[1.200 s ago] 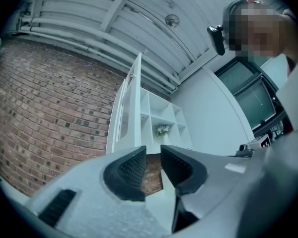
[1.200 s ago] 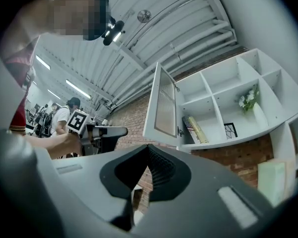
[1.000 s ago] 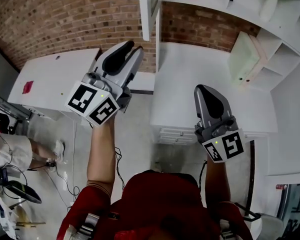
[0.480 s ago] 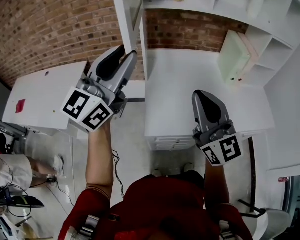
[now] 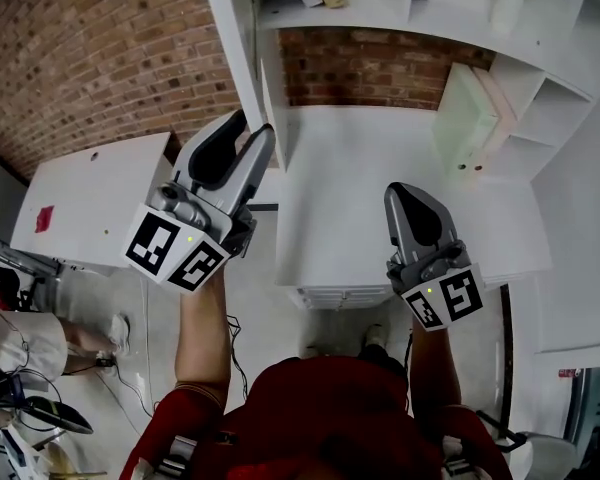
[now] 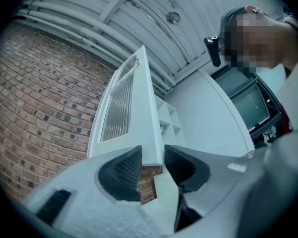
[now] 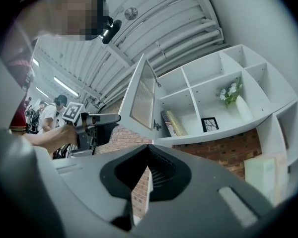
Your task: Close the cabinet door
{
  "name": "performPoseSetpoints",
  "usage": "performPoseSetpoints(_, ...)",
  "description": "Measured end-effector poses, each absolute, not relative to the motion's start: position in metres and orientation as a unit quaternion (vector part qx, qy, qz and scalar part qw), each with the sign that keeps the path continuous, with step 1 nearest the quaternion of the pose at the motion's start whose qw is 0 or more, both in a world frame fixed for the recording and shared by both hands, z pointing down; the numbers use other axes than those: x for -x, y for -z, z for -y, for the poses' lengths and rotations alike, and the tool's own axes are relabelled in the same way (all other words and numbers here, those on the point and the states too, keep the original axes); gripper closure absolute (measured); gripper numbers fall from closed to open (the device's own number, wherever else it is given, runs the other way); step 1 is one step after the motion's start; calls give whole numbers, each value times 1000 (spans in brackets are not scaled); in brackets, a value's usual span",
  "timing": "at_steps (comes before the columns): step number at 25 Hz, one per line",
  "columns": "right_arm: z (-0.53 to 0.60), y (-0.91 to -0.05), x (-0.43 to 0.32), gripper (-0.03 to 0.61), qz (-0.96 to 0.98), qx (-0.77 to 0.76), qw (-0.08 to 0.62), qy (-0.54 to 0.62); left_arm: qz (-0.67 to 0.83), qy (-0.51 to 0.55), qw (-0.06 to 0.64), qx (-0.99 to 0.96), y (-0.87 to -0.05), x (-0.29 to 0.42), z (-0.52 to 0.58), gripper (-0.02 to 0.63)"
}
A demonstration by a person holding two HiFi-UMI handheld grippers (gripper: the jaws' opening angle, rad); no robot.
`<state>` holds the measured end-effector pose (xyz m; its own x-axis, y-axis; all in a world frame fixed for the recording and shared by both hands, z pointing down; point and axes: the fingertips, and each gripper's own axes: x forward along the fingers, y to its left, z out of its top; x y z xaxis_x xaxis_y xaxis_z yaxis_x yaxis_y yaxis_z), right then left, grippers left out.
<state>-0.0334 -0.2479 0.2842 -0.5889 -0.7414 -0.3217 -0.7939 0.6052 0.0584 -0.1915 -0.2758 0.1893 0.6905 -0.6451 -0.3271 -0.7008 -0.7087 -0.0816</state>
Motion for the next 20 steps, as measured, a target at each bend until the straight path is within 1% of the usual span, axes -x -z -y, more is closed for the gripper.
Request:
performPoseSetpoints(10, 286, -282, -13, 565, -896, 410, 140, -96, -389, -135, 98, 906, -188, 131, 293, 462)
performPoseSetpoints(20, 305, -276, -71, 565, -908, 382, 138, -100, -458, -144, 100, 872, -186, 85, 315, 462)
